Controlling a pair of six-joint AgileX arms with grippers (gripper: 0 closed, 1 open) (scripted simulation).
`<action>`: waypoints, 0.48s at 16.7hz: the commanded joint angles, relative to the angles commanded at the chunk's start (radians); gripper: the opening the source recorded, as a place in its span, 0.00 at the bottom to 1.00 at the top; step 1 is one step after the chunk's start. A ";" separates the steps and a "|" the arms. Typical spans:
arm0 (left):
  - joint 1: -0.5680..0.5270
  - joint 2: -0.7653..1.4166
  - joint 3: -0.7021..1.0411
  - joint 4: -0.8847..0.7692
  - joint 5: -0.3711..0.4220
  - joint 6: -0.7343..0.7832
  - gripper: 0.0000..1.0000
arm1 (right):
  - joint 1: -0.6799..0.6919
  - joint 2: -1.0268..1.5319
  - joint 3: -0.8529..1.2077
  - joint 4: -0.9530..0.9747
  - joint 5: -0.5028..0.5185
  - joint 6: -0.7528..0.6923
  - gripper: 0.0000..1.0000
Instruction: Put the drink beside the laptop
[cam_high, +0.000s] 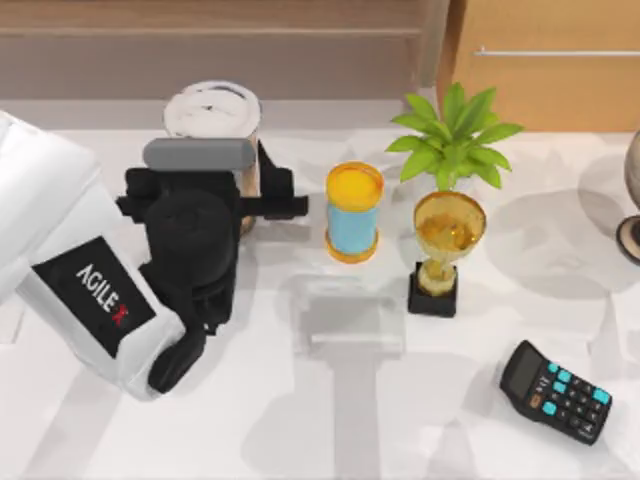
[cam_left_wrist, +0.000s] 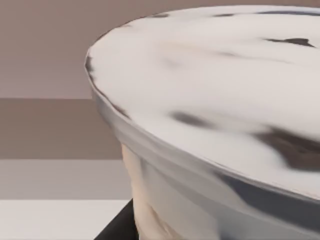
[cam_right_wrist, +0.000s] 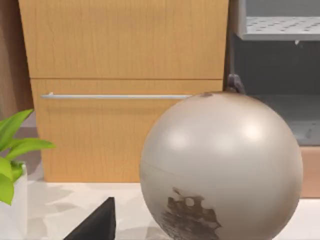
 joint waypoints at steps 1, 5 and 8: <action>0.000 -0.010 0.000 -0.010 0.000 0.000 0.00 | 0.000 0.000 0.000 0.000 0.000 0.000 1.00; 0.000 -0.009 0.001 -0.010 -0.001 0.001 0.00 | 0.000 0.000 0.000 0.000 0.000 0.000 1.00; 0.012 -0.055 0.021 0.023 0.008 0.004 0.00 | 0.000 0.000 0.000 0.000 0.000 0.000 1.00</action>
